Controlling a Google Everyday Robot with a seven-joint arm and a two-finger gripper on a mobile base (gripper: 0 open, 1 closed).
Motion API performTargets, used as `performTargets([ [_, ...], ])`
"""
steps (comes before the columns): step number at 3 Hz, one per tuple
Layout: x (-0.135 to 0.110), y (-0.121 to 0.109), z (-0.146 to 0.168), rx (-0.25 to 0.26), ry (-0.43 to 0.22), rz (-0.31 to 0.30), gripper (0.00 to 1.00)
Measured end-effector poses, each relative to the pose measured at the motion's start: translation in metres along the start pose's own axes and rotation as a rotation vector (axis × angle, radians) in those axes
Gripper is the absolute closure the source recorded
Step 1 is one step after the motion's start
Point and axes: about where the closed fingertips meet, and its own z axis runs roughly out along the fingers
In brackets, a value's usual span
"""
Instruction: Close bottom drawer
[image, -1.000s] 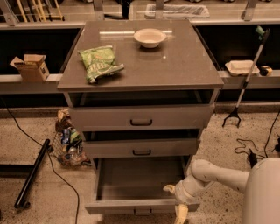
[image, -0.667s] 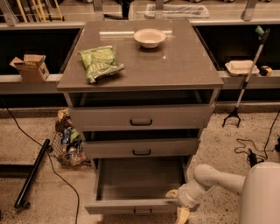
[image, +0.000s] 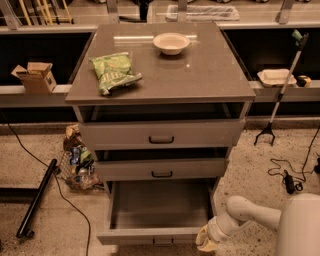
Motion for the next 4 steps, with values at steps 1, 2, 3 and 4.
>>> performTargets([
  [1, 0.019, -0.004, 0.012, 0.015, 0.004, 0.023, 0.87],
  [2, 0.036, -0.014, 0.019, 0.049, 0.011, 0.038, 1.0],
  [3, 0.046, -0.028, 0.02, 0.087, -0.001, 0.053, 0.93],
  [4, 0.046, -0.029, 0.02, 0.09, -0.001, 0.054, 0.75],
])
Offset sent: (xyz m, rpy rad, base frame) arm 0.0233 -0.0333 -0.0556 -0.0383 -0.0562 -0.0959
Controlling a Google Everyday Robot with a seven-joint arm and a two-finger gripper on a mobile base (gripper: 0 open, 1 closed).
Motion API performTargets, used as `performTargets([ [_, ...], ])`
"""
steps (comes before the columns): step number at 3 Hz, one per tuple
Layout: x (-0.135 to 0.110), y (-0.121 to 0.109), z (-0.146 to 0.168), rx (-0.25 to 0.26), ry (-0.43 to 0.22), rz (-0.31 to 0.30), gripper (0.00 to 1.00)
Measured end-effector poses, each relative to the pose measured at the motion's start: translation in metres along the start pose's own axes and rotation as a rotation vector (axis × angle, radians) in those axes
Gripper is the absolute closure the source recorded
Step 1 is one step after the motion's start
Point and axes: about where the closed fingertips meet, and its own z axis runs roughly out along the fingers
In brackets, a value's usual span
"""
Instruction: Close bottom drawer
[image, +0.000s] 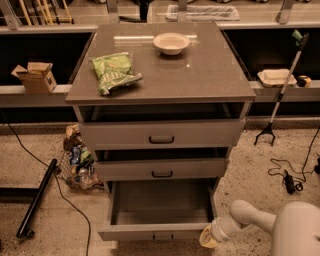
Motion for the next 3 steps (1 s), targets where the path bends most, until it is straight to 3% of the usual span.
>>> performTargets([
  [3, 0.0, 0.0001, 0.0001, 0.0, 0.0, 0.0, 0.06],
])
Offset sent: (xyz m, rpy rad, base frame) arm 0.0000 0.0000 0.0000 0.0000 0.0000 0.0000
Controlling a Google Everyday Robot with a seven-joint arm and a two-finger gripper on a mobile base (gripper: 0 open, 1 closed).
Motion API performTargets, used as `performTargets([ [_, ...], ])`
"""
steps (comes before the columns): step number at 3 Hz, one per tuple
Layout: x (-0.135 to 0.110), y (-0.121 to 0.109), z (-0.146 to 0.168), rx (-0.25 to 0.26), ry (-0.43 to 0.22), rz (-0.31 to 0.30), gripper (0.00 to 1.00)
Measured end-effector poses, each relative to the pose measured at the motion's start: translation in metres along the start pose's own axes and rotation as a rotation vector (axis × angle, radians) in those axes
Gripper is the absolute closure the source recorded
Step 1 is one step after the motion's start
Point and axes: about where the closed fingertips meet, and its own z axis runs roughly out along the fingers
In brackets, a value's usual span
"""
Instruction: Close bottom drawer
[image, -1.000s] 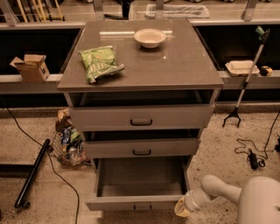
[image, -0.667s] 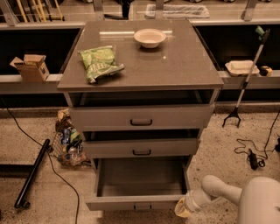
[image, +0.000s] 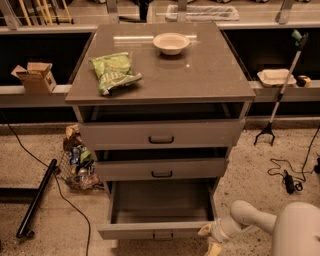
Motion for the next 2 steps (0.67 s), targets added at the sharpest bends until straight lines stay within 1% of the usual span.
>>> performTargets([
  [1, 0.0, 0.0, 0.0, 0.0, 0.0, 0.0, 0.0],
  [2, 0.0018, -0.005, 0.0044, -0.008, -0.021, -0.011, 0.0],
])
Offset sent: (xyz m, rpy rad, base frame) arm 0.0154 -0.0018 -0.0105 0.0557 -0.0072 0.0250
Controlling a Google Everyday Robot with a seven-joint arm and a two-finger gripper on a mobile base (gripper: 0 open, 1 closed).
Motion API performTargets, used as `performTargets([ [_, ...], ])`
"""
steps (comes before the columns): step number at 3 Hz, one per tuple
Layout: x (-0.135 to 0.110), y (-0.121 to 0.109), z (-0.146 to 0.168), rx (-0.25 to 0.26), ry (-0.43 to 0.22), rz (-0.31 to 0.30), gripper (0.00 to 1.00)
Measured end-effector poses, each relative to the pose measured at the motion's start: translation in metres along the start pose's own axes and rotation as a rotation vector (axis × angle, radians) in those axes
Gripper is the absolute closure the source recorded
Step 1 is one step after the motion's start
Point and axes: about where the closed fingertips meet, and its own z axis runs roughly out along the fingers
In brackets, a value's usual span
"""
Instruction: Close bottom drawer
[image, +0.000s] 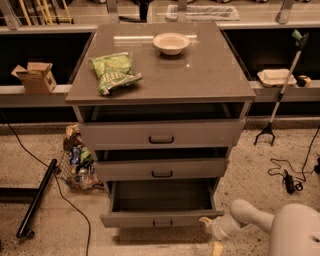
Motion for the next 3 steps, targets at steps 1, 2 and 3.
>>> performTargets([
  [1, 0.001, -0.025, 0.004, 0.013, 0.0, -0.042, 0.0],
  [2, 0.0, -0.056, 0.007, 0.05, 0.006, -0.087, 0.17],
  [3, -0.003, -0.078, 0.004, 0.107, 0.005, -0.122, 0.4],
])
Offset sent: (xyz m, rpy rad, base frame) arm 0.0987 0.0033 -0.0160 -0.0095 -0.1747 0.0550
